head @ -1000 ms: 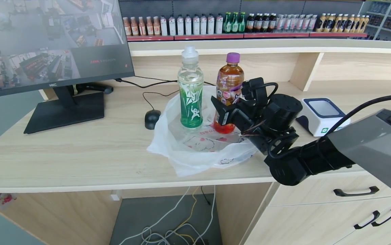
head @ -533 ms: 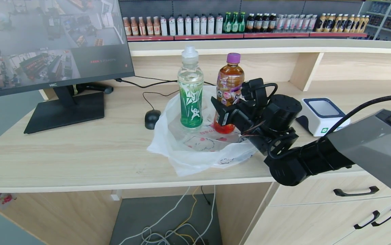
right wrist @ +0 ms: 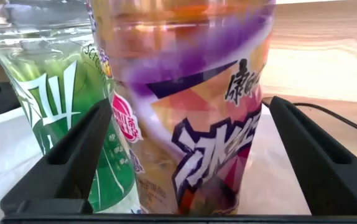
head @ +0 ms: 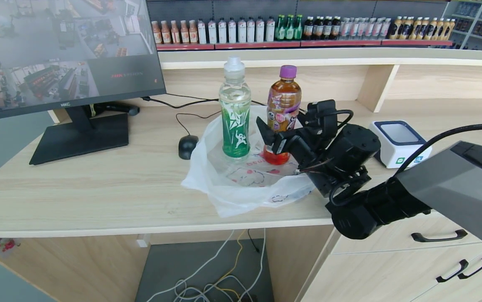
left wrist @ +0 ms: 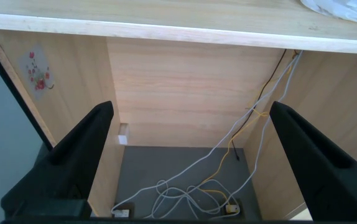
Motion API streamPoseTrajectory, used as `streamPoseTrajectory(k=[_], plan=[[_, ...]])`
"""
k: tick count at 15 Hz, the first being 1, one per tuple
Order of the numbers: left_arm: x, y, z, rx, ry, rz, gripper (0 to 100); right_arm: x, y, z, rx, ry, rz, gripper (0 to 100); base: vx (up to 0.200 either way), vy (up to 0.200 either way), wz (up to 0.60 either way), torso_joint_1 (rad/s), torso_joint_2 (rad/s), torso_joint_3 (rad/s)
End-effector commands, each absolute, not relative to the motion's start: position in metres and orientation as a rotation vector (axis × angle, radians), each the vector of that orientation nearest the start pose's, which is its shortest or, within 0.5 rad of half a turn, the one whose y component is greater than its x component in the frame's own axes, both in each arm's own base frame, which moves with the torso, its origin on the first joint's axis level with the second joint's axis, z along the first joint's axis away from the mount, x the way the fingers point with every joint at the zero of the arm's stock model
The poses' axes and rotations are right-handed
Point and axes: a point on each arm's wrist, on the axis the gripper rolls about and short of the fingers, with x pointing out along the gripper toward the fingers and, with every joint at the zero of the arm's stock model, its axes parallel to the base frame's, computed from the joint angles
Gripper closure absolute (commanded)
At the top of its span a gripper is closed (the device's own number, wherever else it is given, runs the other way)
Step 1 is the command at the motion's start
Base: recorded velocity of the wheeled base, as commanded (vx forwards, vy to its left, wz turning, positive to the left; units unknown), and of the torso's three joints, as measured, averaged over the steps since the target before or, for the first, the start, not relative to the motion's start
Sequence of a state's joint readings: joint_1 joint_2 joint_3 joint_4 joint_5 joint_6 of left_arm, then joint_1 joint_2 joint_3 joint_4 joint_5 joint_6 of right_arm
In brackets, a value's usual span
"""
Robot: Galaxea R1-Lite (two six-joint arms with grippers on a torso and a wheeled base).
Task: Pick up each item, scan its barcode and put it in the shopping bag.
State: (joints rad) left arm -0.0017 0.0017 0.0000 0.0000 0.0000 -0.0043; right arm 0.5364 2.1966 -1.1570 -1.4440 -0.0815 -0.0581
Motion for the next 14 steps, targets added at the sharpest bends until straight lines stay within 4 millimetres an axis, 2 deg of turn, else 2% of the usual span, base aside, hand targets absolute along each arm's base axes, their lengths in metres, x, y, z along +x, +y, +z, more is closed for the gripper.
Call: streamPoseTrajectory(k=[1, 6, 10, 13, 14], plan=[[-0.023, 0.0, 0.076, -0.005, 0.002, -0.002, 0, 0.361, 0.213, 0.167, 0.064, -0.398, 0.436, 0, 0.0, 0.0, 0.0, 0.0, 0.0, 0.0], [-0.023, 0.0, 0.076, -0.005, 0.002, -0.002, 0, 0.333, 0.196, 0.185, 0.078, -0.432, 0.423, 0, 0.0, 0.0, 0.0, 0.0, 0.0, 0.0], [-0.023, 0.0, 0.076, -0.005, 0.002, -0.002, 0, 0.295, 0.174, 0.196, 0.078, -0.427, 0.428, 0, 0.0, 0.0, 0.0, 0.0, 0.0, 0.0], [-0.023, 0.0, 0.076, -0.005, 0.002, -0.002, 0, 0.267, 0.157, 0.193, 0.061, -0.376, 0.428, 0, 0.0, 0.0, 0.0, 0.0, 0.0, 0.0], [-0.023, 0.0, 0.076, -0.005, 0.002, -0.002, 0, 0.25, 0.15, 0.191, 0.058, -0.352, 0.441, 0, 0.0, 0.0, 0.0, 0.0, 0.0, 0.0]])
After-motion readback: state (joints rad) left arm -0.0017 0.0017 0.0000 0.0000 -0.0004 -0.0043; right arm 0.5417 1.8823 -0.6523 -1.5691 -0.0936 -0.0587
